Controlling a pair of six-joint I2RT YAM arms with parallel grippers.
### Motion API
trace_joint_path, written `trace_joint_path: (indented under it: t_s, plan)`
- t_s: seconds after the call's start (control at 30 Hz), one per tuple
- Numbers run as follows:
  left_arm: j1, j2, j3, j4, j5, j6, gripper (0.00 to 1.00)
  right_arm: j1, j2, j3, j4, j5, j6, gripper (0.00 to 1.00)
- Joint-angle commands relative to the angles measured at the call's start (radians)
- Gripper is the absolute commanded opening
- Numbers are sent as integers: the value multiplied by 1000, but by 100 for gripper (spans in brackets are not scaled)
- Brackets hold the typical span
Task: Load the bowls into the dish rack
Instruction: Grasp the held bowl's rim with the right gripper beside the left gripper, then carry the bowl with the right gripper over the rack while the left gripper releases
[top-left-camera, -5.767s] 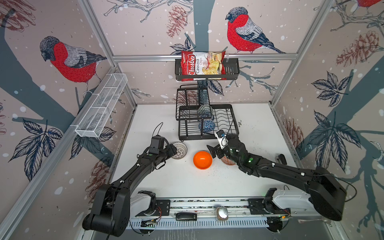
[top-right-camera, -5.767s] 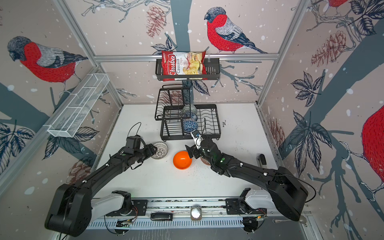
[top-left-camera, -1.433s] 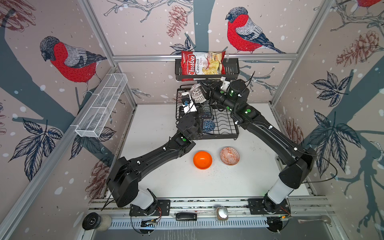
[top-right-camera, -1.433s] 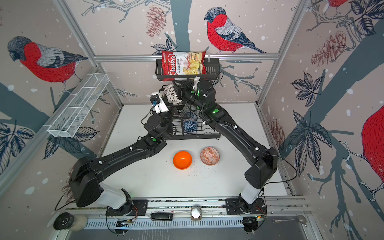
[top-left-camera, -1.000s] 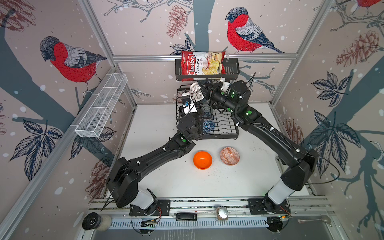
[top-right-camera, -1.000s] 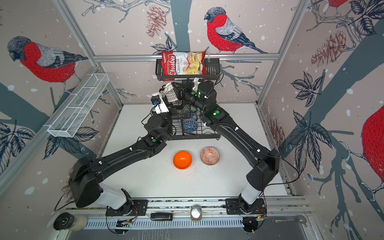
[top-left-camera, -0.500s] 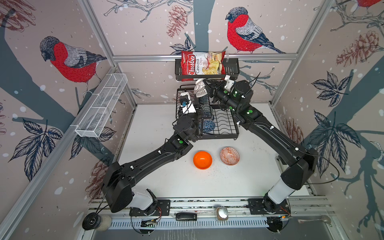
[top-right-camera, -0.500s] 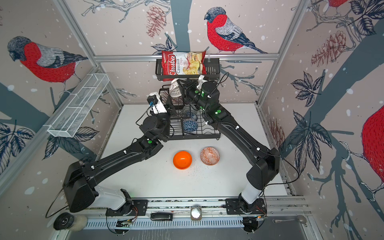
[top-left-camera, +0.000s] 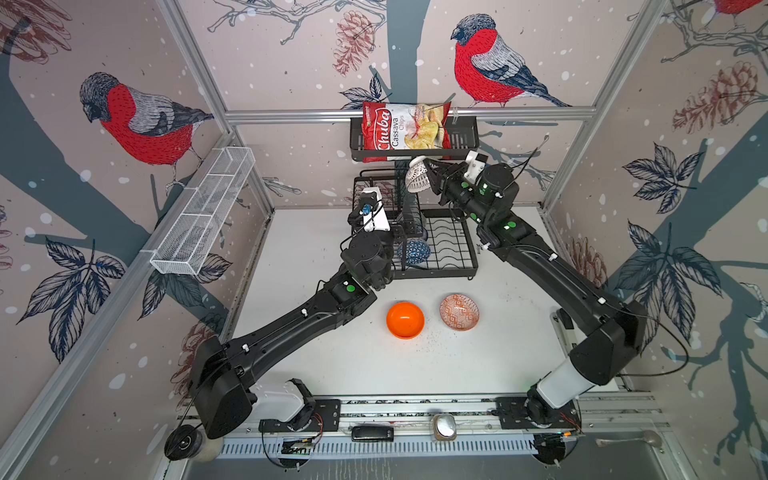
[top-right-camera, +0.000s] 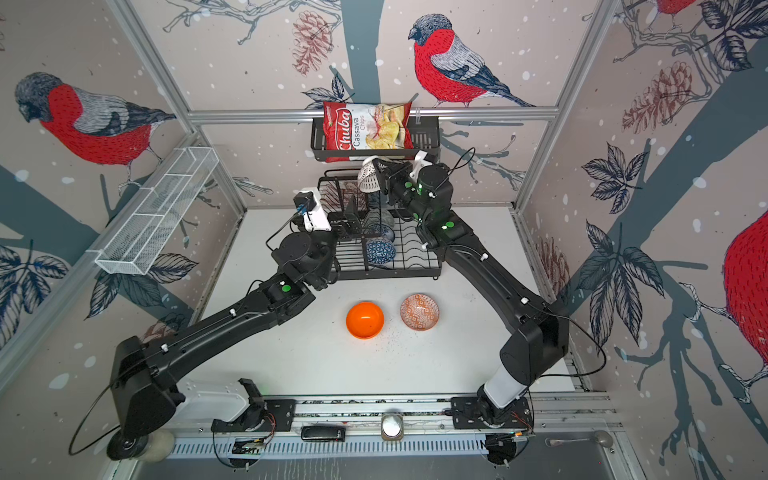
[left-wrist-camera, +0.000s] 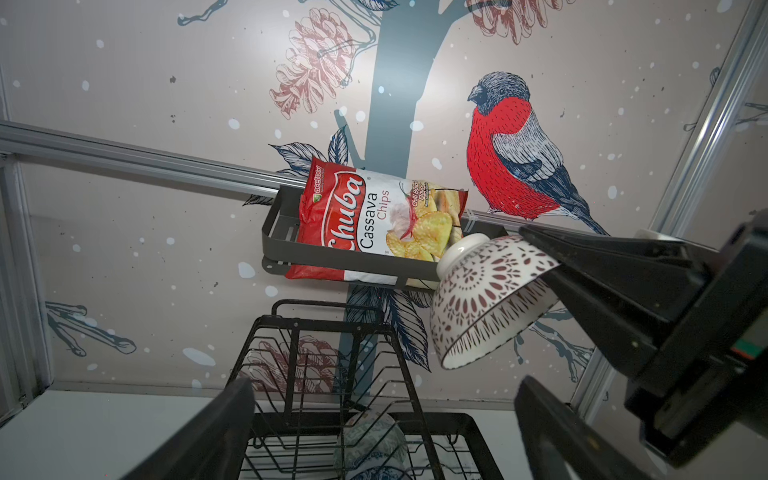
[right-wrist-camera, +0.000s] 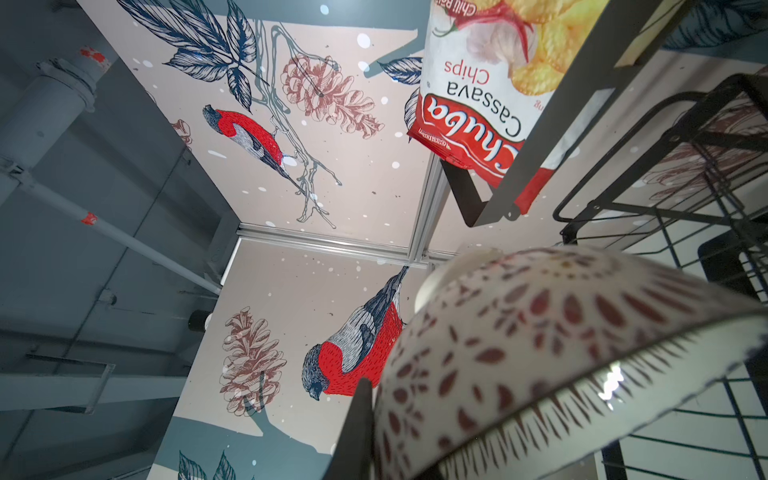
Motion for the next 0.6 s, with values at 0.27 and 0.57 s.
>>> trace_joint_path:
  t_s: [0.27,0.57]
  plan:
    - [49,6,115,-277,242,-55,98,-88,-120,-145,140,-10,-144,0]
    - [90,11,188,-438,346,-51,98,-154,-247,-324,156,-2,-337,0]
